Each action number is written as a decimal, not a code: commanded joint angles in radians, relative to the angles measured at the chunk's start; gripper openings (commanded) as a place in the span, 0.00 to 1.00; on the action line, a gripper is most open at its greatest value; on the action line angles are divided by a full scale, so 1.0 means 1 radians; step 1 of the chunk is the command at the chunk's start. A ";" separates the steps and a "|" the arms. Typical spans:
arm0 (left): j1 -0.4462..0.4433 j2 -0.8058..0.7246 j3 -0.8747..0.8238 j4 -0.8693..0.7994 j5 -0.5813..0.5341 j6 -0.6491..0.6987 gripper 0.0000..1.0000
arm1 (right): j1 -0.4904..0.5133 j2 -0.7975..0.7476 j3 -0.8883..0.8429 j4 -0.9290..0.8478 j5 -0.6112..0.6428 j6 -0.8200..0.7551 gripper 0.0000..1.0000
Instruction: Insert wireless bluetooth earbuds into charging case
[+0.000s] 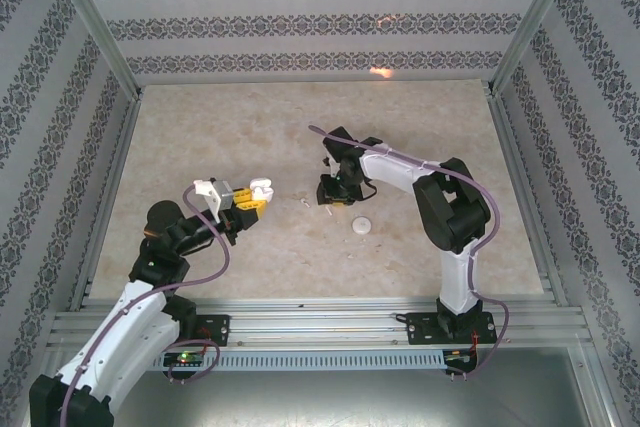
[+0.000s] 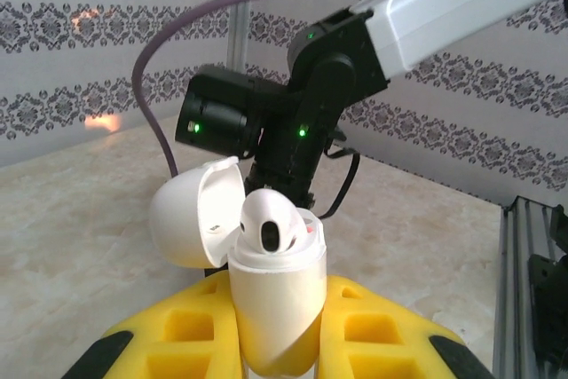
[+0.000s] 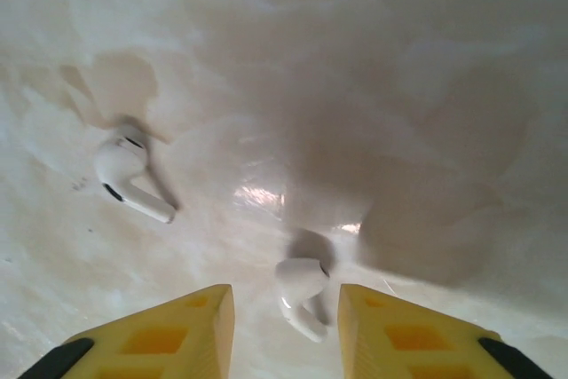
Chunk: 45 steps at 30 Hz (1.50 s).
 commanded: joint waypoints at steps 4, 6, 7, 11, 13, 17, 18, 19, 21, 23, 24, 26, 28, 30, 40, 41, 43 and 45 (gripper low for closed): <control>-0.003 -0.060 0.003 -0.100 -0.044 0.059 0.00 | 0.037 -0.037 0.124 -0.108 0.079 0.011 0.36; -0.004 -0.086 0.011 -0.143 -0.066 0.072 0.00 | 0.060 -0.025 0.171 -0.117 0.092 0.011 0.36; -0.004 -0.103 0.014 -0.163 -0.079 0.079 0.00 | 0.074 -0.014 0.195 -0.111 0.091 0.014 0.36; -0.003 -0.165 0.022 -0.235 -0.122 0.097 0.00 | 0.137 0.080 0.320 -0.104 0.060 0.029 0.36; -0.003 -0.195 0.023 -0.264 -0.136 0.102 0.00 | 0.171 0.144 0.406 -0.131 0.051 0.033 0.35; -0.004 -0.242 0.030 -0.312 -0.154 0.100 0.00 | 0.226 0.269 0.556 -0.166 0.042 0.049 0.40; -0.004 -0.251 0.032 -0.321 -0.160 0.099 0.00 | 0.232 0.294 0.576 -0.162 0.032 0.055 0.41; -0.003 -0.256 0.031 -0.329 -0.165 0.095 0.00 | 0.237 0.324 0.601 -0.161 0.016 0.065 0.41; -0.003 -0.262 0.033 -0.343 -0.167 0.091 0.00 | 0.242 0.374 0.644 -0.166 -0.012 0.081 0.41; -0.003 -0.262 0.034 -0.346 -0.161 0.086 0.00 | 0.251 0.408 0.677 -0.167 -0.022 0.089 0.41; -0.004 -0.262 0.034 -0.346 -0.159 0.083 0.00 | 0.257 0.418 0.689 -0.167 -0.020 0.092 0.42; -0.003 -0.265 0.031 -0.345 -0.158 0.078 0.00 | 0.268 0.435 0.709 -0.166 -0.017 0.101 0.41; -0.004 -0.268 0.031 -0.345 -0.158 0.076 0.00 | 0.275 0.446 0.719 -0.164 -0.016 0.113 0.41; -0.003 -0.269 0.030 -0.344 -0.156 0.073 0.00 | 0.278 0.457 0.719 -0.154 -0.024 0.132 0.42; -0.004 -0.300 0.010 -0.345 -0.150 0.047 0.00 | 0.297 0.519 0.802 -0.176 -0.016 0.148 0.41; -0.003 -0.303 0.010 -0.348 -0.152 0.046 0.00 | 0.301 0.530 0.820 -0.185 -0.012 0.146 0.42; -0.004 -0.306 0.010 -0.352 -0.151 0.046 0.00 | 0.309 0.550 0.853 -0.207 0.001 0.140 0.41; -0.003 -0.310 0.011 -0.357 -0.150 0.045 0.00 | 0.316 0.570 0.883 -0.230 0.018 0.132 0.40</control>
